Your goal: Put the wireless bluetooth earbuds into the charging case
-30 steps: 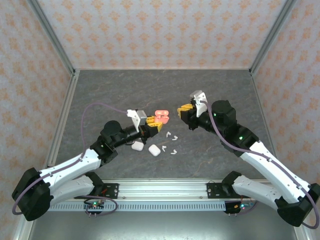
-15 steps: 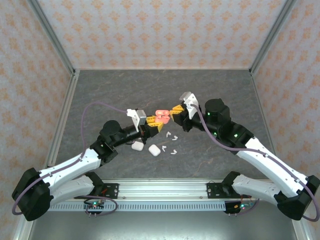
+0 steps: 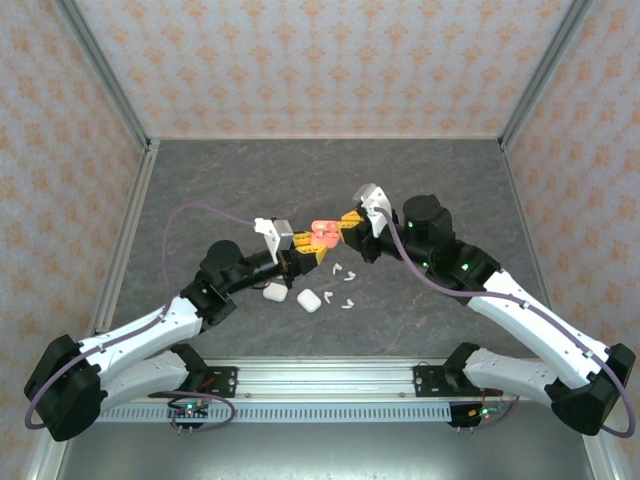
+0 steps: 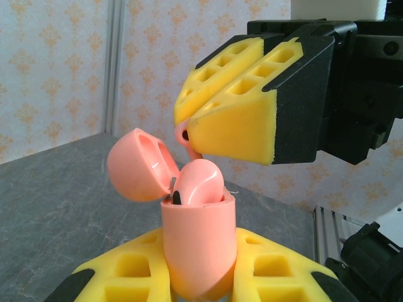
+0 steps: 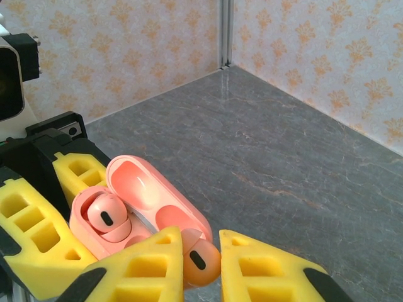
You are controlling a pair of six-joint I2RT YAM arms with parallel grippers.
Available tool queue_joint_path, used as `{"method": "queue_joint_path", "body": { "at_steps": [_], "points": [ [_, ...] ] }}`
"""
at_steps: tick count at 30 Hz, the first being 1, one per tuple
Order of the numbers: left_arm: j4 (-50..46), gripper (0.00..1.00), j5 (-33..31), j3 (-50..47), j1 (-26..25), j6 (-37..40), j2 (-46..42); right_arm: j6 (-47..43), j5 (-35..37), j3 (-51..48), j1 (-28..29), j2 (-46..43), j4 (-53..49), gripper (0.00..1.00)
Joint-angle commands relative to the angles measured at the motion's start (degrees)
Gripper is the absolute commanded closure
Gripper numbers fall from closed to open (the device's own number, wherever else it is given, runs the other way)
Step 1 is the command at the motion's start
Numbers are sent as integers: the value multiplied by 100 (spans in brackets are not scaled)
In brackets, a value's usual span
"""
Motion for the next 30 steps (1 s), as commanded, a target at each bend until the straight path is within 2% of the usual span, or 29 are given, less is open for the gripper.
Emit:
{"method": "queue_joint_path", "body": {
  "at_steps": [1,21,30],
  "points": [
    [216,100,144,208,-21,34,14,-60,-74,214,33,-9,204,84],
    [351,100,117,225,-42,-32,73,-20,-279,-5,35,23,14,84],
    [352,100,126,241,-51,-29,91,-250,31,-67,33,34,-119,84]
  ]
}}
